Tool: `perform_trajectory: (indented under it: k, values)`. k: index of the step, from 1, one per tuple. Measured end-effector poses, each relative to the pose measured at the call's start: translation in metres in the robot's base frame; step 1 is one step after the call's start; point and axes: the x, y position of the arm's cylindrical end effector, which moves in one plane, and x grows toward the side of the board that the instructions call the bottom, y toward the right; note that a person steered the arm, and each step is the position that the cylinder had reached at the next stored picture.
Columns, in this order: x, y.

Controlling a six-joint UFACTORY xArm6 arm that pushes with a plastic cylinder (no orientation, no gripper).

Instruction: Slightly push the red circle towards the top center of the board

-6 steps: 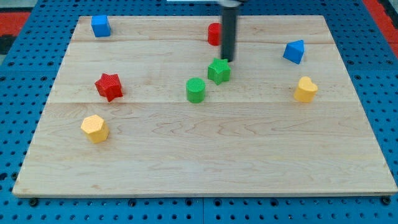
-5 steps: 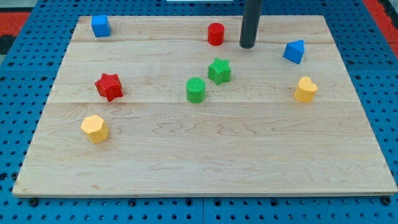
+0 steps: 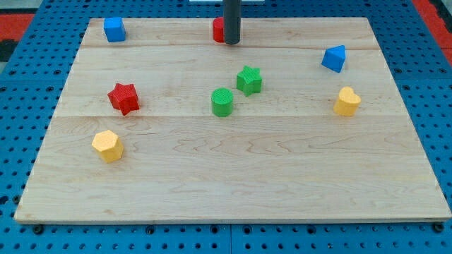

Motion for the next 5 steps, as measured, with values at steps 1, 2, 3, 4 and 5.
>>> perform_trajectory:
  k: [1, 2, 3, 4, 5]
  values:
    - [0.0, 0.0]
    - [0.002, -0.003]
    - [0.007, -0.001]
    - [0.008, -0.028]
    - [0.01, -0.047]
